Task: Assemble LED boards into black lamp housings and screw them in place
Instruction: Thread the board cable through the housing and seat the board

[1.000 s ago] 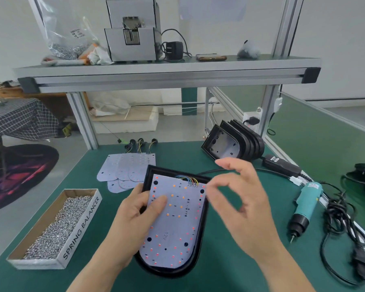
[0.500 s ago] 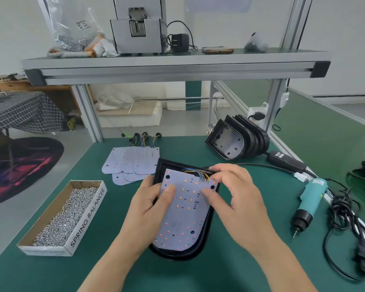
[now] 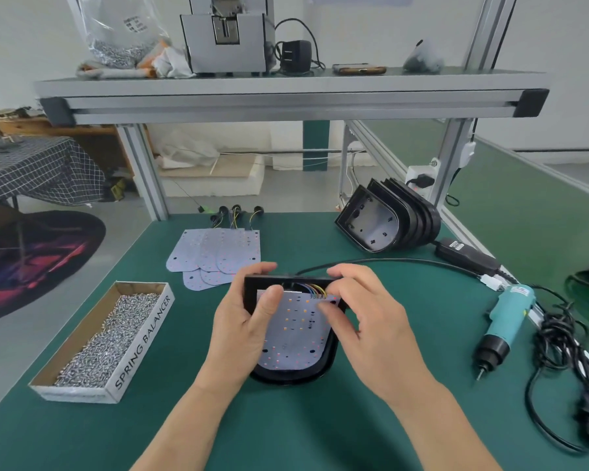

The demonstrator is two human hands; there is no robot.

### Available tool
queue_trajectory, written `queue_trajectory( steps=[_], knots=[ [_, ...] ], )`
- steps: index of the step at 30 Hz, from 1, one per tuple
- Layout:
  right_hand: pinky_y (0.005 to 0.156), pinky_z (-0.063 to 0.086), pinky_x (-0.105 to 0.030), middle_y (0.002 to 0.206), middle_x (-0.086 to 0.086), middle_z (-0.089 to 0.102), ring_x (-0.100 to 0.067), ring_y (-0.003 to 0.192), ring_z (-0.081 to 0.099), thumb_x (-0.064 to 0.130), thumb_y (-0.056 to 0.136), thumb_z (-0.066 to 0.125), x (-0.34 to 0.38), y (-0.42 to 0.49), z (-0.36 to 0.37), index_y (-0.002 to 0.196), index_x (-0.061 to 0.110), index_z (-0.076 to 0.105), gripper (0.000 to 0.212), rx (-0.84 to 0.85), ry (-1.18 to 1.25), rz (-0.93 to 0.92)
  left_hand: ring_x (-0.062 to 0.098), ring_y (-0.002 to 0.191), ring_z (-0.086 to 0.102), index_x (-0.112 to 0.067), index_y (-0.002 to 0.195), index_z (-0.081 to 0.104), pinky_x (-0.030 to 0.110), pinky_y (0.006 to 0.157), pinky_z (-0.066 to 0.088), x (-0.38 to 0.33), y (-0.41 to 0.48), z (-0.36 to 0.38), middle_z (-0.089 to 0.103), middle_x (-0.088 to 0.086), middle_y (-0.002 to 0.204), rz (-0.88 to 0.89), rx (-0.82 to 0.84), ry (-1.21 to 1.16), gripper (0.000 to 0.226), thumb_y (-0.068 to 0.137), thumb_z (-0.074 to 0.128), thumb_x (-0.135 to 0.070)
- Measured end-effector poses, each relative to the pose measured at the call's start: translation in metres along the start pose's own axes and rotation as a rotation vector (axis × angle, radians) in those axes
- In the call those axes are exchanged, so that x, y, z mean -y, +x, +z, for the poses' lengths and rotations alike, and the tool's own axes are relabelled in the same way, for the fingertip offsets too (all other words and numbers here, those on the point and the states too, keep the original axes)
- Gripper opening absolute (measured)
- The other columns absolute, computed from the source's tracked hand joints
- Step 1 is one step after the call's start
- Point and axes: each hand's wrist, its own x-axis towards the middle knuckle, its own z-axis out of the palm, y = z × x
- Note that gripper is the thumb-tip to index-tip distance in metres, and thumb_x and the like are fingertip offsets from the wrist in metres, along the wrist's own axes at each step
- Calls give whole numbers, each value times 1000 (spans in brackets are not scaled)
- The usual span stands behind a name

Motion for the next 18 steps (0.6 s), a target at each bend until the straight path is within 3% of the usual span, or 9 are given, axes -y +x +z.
queue_trajectory(
  steps=[2, 4, 7, 10, 12, 16, 18],
  knots=[
    [70, 46, -24, 135, 15, 51, -17, 74, 61, 12, 90, 75, -2, -6, 6, 98, 17, 63, 15, -74, -4, 50, -3, 88, 58, -47, 100, 60, 4, 76, 40, 3, 2, -3, 66, -21, 95, -14, 23, -3, 26, 82, 53, -64],
    [74, 47, -20, 143, 15, 47, -10, 83, 64, 13, 86, 79, -2, -11, 13, 106, 24, 57, 33, -130, 39, 97, -4, 86, 58, -45, 96, 61, 4, 76, 41, 5, 4, -5, 66, -18, 94, -27, 36, -33, 23, 82, 55, -62],
    [85, 50, -17, 128, 13, 63, -8, 97, 68, 11, 86, 78, 0, -6, 14, 116, 38, 50, 50, -122, 359, 290, -3, 88, 58, -42, 98, 64, 4, 77, 42, 6, 6, -7, 67, -17, 95, -76, 48, -115, 22, 83, 59, -57],
    [92, 55, -39, 103, 8, 75, -17, 95, 70, 14, 94, 70, -6, 1, 13, 111, 33, 64, 26, 16, 512, 434, 2, 99, 64, -41, 107, 65, 9, 83, 47, 11, 3, -8, 71, -15, 106, -144, 104, -190, 19, 87, 63, -42],
    [90, 55, -44, 97, 5, 75, -23, 93, 69, 13, 95, 68, -7, 2, 13, 104, 27, 68, 17, -4, 513, 445, 9, 106, 67, -41, 113, 64, 16, 86, 52, 11, 0, -8, 71, -10, 114, -180, 156, -225, 27, 87, 66, -34],
    [75, 54, -31, 88, 5, 71, -22, 82, 64, 30, 92, 64, -2, 0, 18, 94, 36, 63, 6, -74, 483, 434, 18, 105, 70, -40, 107, 66, 36, 88, 57, 4, -2, -5, 73, -5, 113, -191, 145, -263, 26, 81, 69, -39],
    [69, 51, -22, 86, 8, 70, -17, 77, 62, 38, 89, 59, -2, -2, 19, 94, 40, 60, 5, -85, 440, 427, 19, 103, 71, -40, 105, 67, 39, 87, 56, 2, -4, -3, 74, -4, 111, -197, 115, -285, 28, 77, 69, -42]
  ],
)
